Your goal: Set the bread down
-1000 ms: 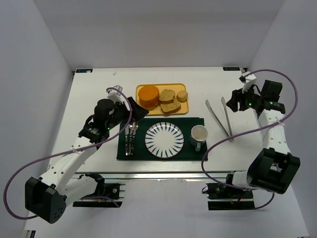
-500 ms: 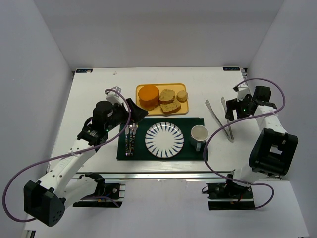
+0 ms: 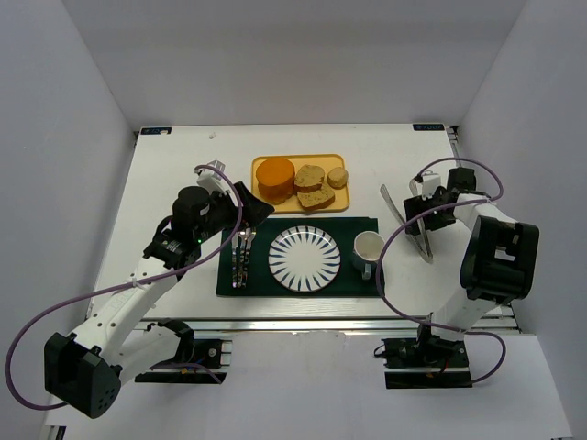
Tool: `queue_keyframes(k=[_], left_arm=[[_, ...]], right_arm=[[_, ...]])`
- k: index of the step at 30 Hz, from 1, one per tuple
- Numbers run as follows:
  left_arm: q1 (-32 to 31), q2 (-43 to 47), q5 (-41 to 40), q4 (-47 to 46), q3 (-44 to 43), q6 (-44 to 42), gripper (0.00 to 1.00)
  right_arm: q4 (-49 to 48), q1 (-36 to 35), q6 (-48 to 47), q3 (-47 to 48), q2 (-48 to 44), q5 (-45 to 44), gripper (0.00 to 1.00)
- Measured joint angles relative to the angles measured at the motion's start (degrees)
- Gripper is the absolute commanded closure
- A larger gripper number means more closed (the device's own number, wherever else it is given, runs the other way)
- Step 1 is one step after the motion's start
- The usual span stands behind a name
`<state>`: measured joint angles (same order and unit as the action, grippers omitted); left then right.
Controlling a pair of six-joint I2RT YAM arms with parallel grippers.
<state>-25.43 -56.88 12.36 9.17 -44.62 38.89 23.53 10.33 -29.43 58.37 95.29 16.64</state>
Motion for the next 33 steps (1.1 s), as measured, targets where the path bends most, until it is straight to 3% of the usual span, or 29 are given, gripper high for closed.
queue_keyframes(k=[12, 19, 27, 30, 33], left_arm=[[0.0, 0.0, -0.7, 1.0, 0.1, 0.2, 0.07], [0.0, 0.0, -1.0, 1.1, 0.1, 0.2, 0.07], [0.0, 0.0, -1.0, 1.1, 0.1, 0.2, 0.07], [0.0, 0.0, -1.0, 1.1, 0.1, 0.2, 0.07], [0.0, 0.0, -1.0, 1.1, 0.1, 0.1, 0.07]], right_arm=[[-4.2, -2.6, 0.5, -0.1, 4.2, -3.7, 0.12], [-6.5, -3.8, 1.0, -0.4, 4.7, -5.2, 0.26], [-9.8, -3.8, 2.3, -2.8, 3.6, -5.6, 0.31], [-10.2, -3.8, 2.4, -3.1, 3.4, -5.6, 0.37], [-10.3, -4.0, 2.4, -3.1, 3.4, -5.6, 0.51]])
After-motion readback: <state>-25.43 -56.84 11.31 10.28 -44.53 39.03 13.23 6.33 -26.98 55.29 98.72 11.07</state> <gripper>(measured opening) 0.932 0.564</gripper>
